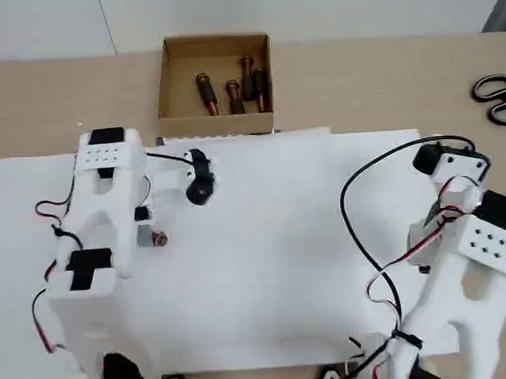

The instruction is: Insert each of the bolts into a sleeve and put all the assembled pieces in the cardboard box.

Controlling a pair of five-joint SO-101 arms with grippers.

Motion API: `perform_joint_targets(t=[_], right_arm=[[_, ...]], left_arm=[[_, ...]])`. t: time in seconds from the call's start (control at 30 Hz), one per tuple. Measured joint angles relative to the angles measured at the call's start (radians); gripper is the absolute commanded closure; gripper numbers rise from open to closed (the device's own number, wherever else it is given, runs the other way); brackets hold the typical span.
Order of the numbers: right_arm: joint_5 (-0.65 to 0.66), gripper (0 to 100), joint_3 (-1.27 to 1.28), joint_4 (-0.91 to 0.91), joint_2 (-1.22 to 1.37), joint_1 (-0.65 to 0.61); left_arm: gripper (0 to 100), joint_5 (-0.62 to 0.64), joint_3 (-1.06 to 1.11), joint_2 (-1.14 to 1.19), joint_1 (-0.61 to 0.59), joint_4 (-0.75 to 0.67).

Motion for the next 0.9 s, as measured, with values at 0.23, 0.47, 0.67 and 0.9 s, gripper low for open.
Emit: perform_joint_targets(t=[0.23, 0.47, 0.67, 0.9], right_arm=[[0.003, 99.5, 0.000, 0.000, 0.000, 0.000], [0.003, 99.5, 0.000, -0.021, 0.000, 0.000], [0.003, 99.5, 0.000, -0.021, 0.000, -0.028], [0.003, 99.5, 0.000, -0.021, 0.000, -0.068]], left_arm=[[87, 0.000, 0.000, 0.000, 0.034, 0.015], [92, 0.000, 0.000, 0.000, 0.043, 0.021], [97, 0.000, 0.002, 0.002, 0.052, 0.029], [100, 0.000, 0.005, 0.002, 0.052, 0.054]])
